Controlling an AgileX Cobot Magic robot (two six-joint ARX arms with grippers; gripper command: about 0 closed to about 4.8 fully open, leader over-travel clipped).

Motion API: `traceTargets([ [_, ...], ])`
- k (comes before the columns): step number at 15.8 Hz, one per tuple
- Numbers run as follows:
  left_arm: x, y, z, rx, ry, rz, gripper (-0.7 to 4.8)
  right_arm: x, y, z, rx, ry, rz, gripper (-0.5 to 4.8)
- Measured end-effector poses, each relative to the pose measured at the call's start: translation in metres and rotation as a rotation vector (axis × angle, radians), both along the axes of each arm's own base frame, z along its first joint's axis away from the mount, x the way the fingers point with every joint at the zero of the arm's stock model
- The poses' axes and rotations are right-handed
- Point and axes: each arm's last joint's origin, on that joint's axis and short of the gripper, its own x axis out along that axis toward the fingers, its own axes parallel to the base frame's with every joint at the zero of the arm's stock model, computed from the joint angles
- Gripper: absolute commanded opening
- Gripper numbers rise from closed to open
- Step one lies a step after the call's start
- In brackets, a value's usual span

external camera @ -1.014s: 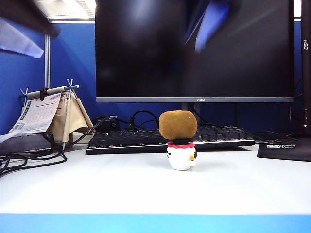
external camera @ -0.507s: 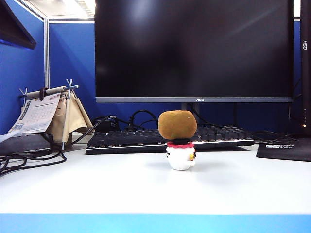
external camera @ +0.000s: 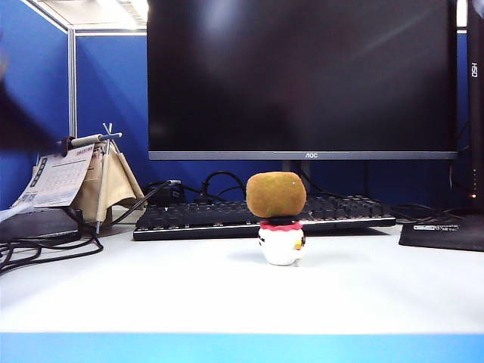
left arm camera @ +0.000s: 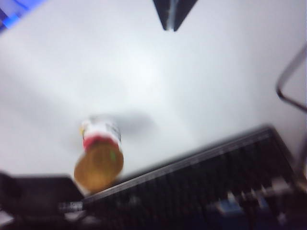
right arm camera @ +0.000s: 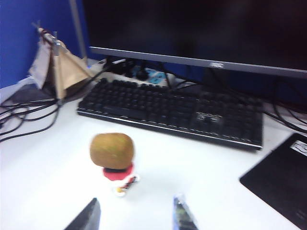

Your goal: Place the kiwi on top of the doll with a flat head.

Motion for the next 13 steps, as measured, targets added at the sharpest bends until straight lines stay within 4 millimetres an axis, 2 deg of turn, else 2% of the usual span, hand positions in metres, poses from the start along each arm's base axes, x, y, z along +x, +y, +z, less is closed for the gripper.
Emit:
traceTargets([
  [1,0.000,0.001,-0.006,-0.019,0.030,-0.002,-0.06,-0.001,-0.001,-0.011,0.012,-0.022,-0.019,0.12],
  [2,0.000,0.003,-0.012,-0.071,0.083,0.017,-0.06,-0.002,-0.003,-0.024,0.016,-0.032,-0.044,-0.07],
  [4,0.001,0.004,-0.012,-0.122,0.089,0.032,-0.06,-0.001,-0.003,-0.044,0.026,-0.022,-0.061,-0.07],
  [7,0.001,0.004,-0.015,-0.074,0.066,0.018,-0.06,0.002,-0.001,-0.075,0.010,0.048,-0.071,-0.07],
  [9,-0.004,0.007,-0.037,-0.057,0.098,-0.009,-0.06,0.004,-0.001,-0.092,-0.002,0.086,-0.094,-0.07],
  [10,-0.005,0.007,-0.039,-0.069,0.107,-0.046,-0.06,0.004,-0.001,-0.097,-0.003,0.100,-0.096,-0.07],
  [13,-0.005,0.002,-0.029,-0.142,0.070,-0.160,-0.06,0.005,0.000,-0.111,-0.013,0.132,-0.099,-0.07],
])
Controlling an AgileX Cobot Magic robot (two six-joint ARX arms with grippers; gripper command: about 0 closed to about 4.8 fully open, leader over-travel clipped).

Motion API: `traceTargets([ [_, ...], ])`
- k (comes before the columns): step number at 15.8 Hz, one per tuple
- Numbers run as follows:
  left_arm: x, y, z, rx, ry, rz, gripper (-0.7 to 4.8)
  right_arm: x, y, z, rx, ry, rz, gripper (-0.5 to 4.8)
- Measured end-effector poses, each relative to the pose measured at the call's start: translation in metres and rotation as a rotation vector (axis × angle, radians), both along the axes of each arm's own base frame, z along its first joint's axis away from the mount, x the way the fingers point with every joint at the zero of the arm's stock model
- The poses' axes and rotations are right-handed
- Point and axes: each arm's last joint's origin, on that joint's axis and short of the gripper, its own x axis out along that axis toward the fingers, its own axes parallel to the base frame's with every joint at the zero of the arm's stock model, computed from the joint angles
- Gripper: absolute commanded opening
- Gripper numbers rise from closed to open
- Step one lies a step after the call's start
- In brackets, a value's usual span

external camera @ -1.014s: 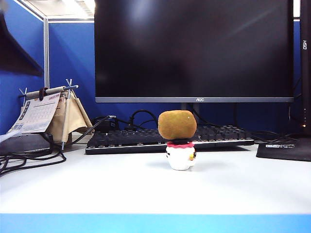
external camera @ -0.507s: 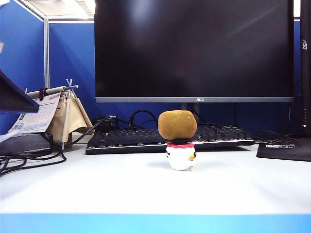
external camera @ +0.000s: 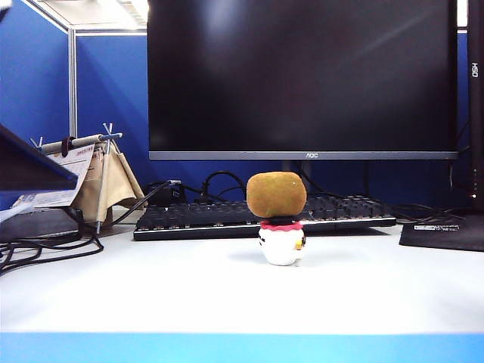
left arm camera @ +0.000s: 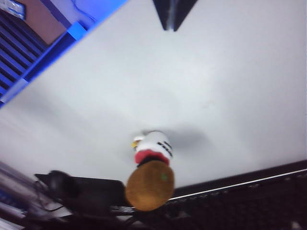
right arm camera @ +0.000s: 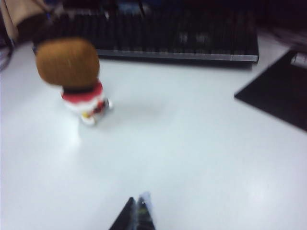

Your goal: Place the kiwi on top of the doll with a flat head.

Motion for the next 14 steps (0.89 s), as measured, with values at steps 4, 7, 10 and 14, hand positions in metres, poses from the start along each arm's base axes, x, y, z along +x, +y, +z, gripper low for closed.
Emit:
traceTargets([
  [4,0.000,0.000,-0.001,0.001,0.007,-0.017,-0.04,0.000,0.000,-0.019,0.029,0.071,-0.015,-0.07],
  [7,0.001,0.001,-0.001,0.012,-0.002,0.042,-0.02,0.000,0.000,-0.019,0.059,0.082,-0.025,-0.07],
  [10,0.001,0.001,-0.001,0.012,-0.003,0.043,-0.02,0.000,0.000,-0.019,0.056,0.079,-0.040,-0.07],
  [14,0.001,0.001,-0.001,0.013,-0.003,0.044,-0.02,-0.001,0.002,-0.020,0.081,0.105,0.054,-0.07],
])
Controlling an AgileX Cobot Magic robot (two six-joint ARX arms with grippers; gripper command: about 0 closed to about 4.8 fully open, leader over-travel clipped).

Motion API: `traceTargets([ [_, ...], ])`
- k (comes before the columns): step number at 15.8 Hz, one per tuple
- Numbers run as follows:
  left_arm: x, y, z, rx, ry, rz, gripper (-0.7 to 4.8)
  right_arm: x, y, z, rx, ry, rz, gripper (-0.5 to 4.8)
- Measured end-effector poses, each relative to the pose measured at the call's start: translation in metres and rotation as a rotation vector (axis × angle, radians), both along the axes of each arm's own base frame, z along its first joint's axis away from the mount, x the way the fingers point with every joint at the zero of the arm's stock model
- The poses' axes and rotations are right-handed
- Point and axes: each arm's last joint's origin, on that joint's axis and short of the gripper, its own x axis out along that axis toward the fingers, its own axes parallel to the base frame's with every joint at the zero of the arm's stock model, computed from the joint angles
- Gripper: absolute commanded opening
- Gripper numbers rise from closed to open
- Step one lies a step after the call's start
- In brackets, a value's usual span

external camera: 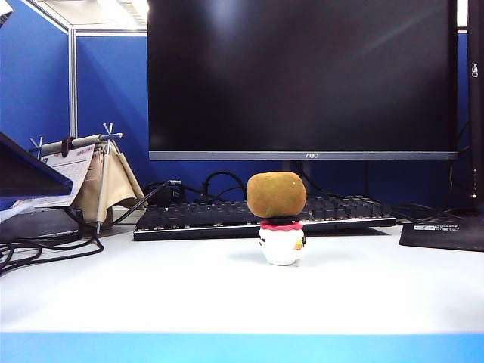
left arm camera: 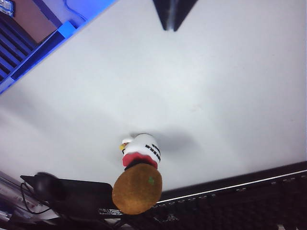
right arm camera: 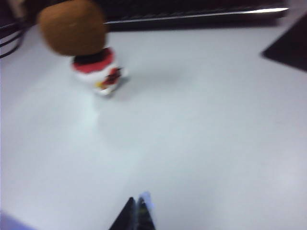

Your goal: Place the kiwi on top of the doll with a flat head.

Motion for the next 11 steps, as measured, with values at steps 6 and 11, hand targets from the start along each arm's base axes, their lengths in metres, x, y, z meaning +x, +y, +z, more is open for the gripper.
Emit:
traceTargets([
  [6,0.0000,0.0000,0.0000,0.000,0.000,0.000,-0.02,-0.0007,0.0011,-0.0003,0.011,0.010,0.042,-0.07],
  [11,0.0000,0.0000,0.0000,0.049,-0.043,-0.016,-0.02,-0.0007,0.0011,-0.0003,0.011,0.011,0.042,-0.07],
])
